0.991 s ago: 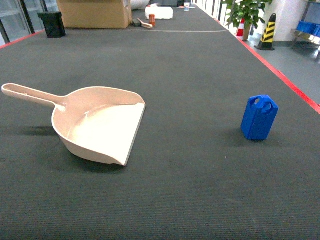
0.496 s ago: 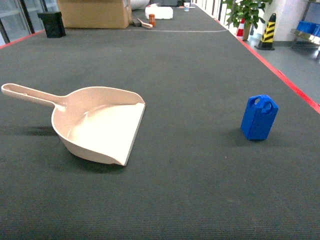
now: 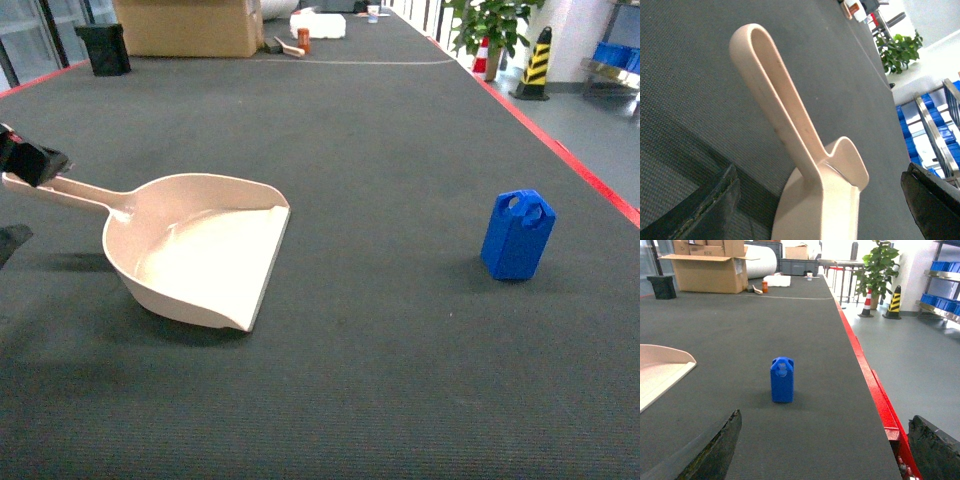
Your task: Place part in tray to right shelf
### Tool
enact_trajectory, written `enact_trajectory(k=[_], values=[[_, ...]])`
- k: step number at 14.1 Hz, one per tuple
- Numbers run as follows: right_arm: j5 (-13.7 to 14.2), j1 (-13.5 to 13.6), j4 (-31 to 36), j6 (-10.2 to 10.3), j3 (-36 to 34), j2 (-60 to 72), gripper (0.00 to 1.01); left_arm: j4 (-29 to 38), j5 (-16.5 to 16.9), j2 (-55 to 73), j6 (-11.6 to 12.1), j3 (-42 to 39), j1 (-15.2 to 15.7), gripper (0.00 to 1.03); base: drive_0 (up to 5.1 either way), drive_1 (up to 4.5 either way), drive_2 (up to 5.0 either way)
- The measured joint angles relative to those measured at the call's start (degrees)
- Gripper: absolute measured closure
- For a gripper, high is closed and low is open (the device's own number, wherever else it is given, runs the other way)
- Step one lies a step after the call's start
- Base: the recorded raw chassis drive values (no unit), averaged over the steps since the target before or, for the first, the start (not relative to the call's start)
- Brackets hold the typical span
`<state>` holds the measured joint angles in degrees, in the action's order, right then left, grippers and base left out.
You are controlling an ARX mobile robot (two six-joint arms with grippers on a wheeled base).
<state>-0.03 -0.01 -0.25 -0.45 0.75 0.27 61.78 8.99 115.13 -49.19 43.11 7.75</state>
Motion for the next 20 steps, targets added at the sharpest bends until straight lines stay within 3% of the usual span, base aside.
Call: enact_trajectory(k=[2,6,8,10,12,16,18,20], values=[[0.0,0.0,0.0,0.0,0.0,0.0,0.03,-1.4,0.7,6.4,-1.5,6.7,0.7,0.05,0.0,0.0,0.0],[0.0,0.0,0.0,0.0,0.0,0.0,0.03,-1.9,0.7,9.0,-3.1,10.2,1.0,0.05,0.0,0.0,0.0],[0.0,0.0,0.0,0.0,0.0,0.0,0.03,-3.3,1.1,11.7,-5.6,15.4,0.8,0.05,0.0,0.0,0.0],[0.0,0.0,0.0,0.0,0.0,0.0,0.03,-5.9,1.3,14.3,-6.1,19.6,0.5,0.05,0.0,0.0,0.0],[0.0,0.0,0.0,0.0,0.0,0.0,0.03,-7.7,1.2,17.2,-6.4,23.2,0.7,0.18,0.0,0.0,0.0],[0.0,0.0,0.0,0.0,0.0,0.0,0.03,-4.0,4.9,19.6,-8.1,25.2,1.9,0.6,0.0,0.0,0.0],[0.0,0.0,0.0,0.0,0.0,0.0,0.03,0.8,6.7,19.1,-11.7,23.8,1.4,0.82,0.0,0.0,0.0],[0.0,0.0,0.0,0.0,0.0,0.0,0.03,4.1,7.0,16.8,-14.2,21.2,0.4,0.87,0.0,0.0,0.0]])
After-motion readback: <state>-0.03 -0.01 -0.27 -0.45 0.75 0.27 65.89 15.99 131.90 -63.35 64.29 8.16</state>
